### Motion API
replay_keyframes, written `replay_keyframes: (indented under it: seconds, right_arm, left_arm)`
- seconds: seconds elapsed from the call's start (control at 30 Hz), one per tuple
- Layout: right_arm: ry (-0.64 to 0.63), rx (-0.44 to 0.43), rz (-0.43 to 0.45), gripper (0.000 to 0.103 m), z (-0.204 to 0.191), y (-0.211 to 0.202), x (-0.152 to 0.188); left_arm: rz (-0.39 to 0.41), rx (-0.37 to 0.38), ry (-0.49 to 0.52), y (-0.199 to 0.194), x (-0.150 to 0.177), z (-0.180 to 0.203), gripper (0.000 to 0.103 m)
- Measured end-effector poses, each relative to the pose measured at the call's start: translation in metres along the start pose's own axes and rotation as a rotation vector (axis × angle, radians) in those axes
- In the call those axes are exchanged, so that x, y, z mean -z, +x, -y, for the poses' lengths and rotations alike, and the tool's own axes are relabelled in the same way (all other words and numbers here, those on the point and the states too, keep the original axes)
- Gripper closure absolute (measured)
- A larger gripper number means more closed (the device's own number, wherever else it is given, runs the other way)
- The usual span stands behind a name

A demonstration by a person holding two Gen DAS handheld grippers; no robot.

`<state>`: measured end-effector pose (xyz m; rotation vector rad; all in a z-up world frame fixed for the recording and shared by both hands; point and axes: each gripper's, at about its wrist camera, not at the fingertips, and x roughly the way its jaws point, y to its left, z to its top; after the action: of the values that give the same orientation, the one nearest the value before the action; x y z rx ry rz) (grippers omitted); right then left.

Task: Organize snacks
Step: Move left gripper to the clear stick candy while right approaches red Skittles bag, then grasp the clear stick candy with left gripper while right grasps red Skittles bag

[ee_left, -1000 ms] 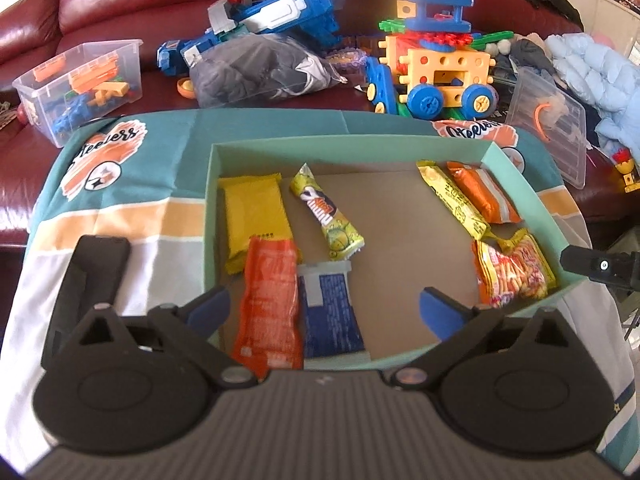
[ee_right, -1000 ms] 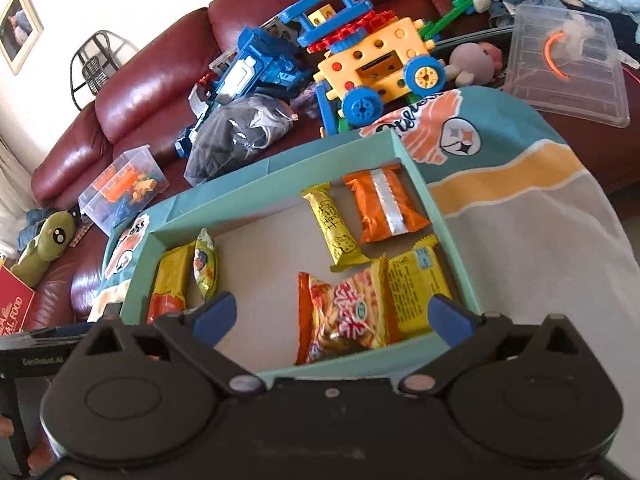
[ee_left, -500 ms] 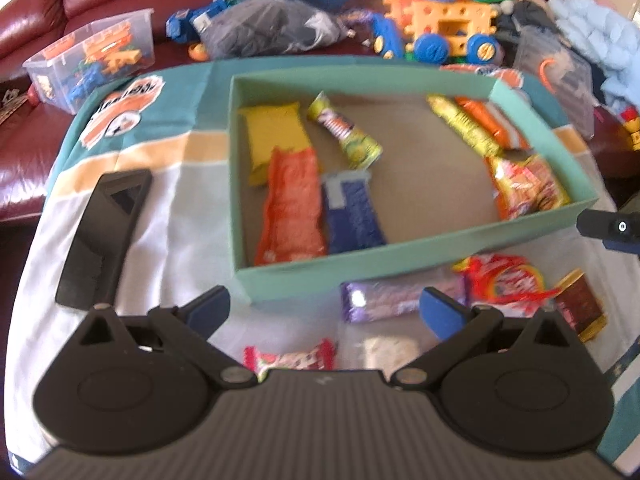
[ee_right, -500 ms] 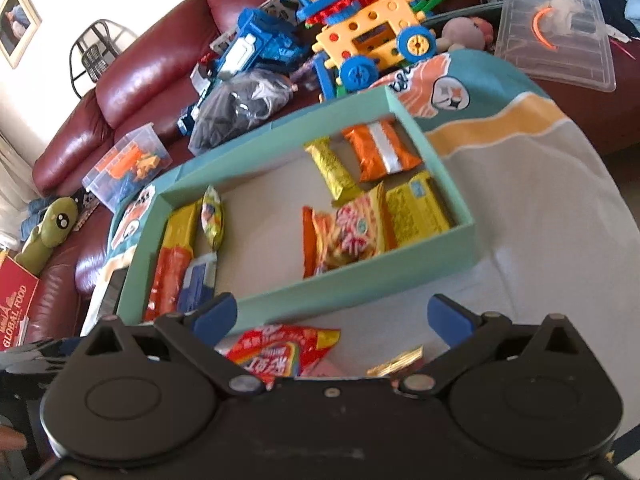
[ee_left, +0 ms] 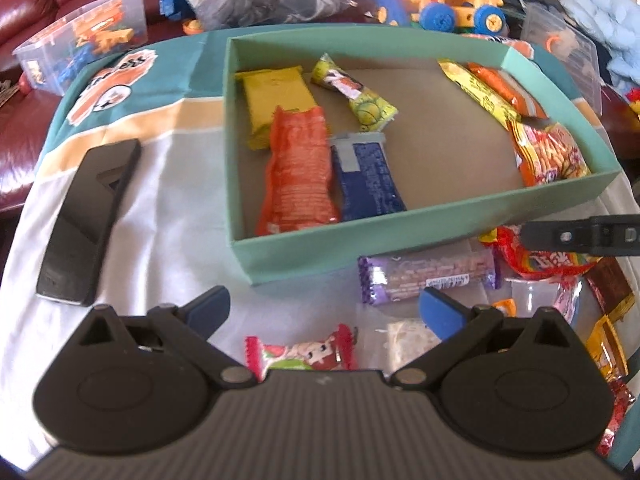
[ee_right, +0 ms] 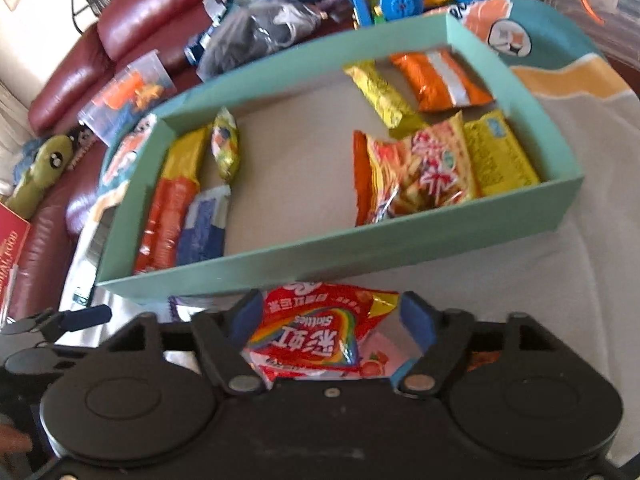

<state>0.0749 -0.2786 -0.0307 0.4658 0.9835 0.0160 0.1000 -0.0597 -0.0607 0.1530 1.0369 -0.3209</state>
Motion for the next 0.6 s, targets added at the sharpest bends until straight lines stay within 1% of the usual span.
replay_keyframes:
  seconds: [0.1,0.13,0.17,0.2,0.23,0.27,0.3,0.37,0.4,0.43,0.47,0.5,0.57,0.6]
  right_arm:
    - [0.001,-0.016,-0.033,0.025,-0.002,0.011,0.005]
    - [-0.007,-0.014,-0.024,0.027,-0.003,0.012,0.007]
    - [-0.024,-0.008,-0.014,0.038,-0.005,0.011,0.01]
    - [-0.036,-0.011,-0.009,0.052,-0.005,0.01,0.012]
    - [-0.038,-0.017,-0.007,0.058,-0.003,0.008,0.013]
    - [-0.041,-0.024,-0.007,0.071,-0.001,0.005,0.015]
    - [-0.047,-0.027,-0.006,0.077,0.002,0.002,0.017]
    - [-0.049,-0.04,-0.004,0.08,0.011,-0.005,0.019]
    - [-0.049,-0.031,-0.001,0.08,0.016,-0.008,0.021]
    - [-0.048,-0.022,0.003,0.08,0.021,-0.011,0.022]
    - [-0.042,-0.016,0.002,0.08,0.027,-0.014,0.024]
    - [-0.037,-0.015,0.001,0.08,0.032,-0.015,0.026]
    - [-0.032,-0.014,-0.003,0.08,0.04,-0.019,0.028]
    - [-0.032,-0.011,-0.006,0.08,0.042,-0.019,0.029]
  left_arm:
    - [-0.002,0.023,0.021,0.004,0.001,0.007,0.0]
    - [-0.001,0.029,0.038,0.005,0.001,0.011,0.0]
    - [0.0,0.031,0.054,0.005,0.001,0.015,0.0]
    - [0.004,0.03,0.075,0.006,0.001,0.02,0.0]
    - [0.008,0.03,0.092,0.007,0.001,0.025,0.0]
    - [0.014,0.033,0.107,0.009,0.0,0.03,0.0]
    - [0.022,0.04,0.116,0.01,0.0,0.034,0.001]
    - [0.023,0.076,0.123,0.012,-0.001,0.041,0.015]
    - [0.004,0.109,0.131,0.014,-0.001,0.045,0.033]
    - [-0.008,0.125,0.141,0.014,0.0,0.049,0.041]
    - [-0.018,0.141,0.166,0.013,0.003,0.054,0.046]
    - [-0.03,0.158,0.19,0.013,0.006,0.059,0.048]
    - [-0.037,0.162,0.234,0.008,0.014,0.07,0.048]
    - [-0.052,0.176,0.261,0.006,0.019,0.076,0.048]
